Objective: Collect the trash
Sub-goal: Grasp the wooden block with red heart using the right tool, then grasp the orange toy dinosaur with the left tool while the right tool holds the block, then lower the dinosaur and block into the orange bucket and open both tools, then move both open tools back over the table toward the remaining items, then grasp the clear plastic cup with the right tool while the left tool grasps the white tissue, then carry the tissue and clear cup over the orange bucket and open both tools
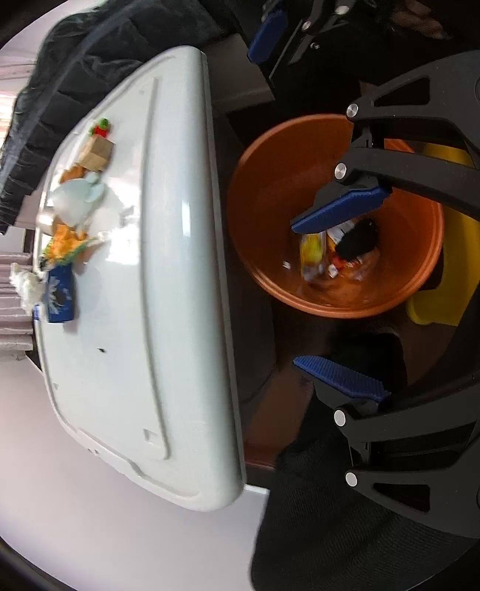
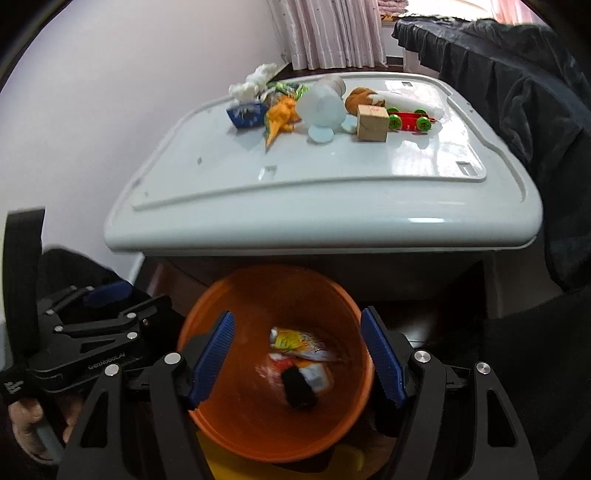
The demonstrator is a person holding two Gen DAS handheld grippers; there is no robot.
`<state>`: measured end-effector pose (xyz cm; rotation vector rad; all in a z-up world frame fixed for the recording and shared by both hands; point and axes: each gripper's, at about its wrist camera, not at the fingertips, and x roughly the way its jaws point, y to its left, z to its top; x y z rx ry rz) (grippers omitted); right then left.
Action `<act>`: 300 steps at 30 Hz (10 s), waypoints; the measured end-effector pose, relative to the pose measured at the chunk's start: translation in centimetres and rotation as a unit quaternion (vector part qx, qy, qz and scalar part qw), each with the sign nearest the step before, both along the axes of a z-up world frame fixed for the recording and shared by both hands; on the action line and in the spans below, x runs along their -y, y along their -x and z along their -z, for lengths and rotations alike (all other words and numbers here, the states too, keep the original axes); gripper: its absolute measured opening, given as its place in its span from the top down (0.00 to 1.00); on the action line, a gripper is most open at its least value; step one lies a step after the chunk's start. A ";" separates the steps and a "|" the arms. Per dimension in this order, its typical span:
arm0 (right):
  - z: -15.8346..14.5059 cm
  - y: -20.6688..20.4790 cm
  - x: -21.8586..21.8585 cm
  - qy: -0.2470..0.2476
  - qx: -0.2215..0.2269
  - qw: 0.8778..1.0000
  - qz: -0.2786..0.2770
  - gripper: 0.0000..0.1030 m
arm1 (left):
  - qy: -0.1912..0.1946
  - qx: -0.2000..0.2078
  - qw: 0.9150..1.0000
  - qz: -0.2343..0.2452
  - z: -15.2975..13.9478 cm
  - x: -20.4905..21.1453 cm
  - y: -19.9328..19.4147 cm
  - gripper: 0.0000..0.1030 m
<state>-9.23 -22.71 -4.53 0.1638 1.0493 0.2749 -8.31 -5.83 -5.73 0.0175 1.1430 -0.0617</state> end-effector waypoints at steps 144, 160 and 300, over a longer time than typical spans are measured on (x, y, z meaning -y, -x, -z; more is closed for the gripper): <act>3.0 0.7 -0.5 -0.009 -0.051 0.998 -0.031 0.42 | 0.012 -0.054 0.998 0.029 2.8 1.3 0.3 0.40; -2.0 -6.5 2.3 -0.025 0.003 1.000 -0.018 0.25 | 0.041 0.059 0.997 0.028 -2.7 -0.1 -3.3 0.25; 0.8 1.9 -2.0 -0.027 -0.021 0.998 -0.051 0.42 | 0.020 -0.053 0.998 0.016 2.9 2.0 0.5 0.67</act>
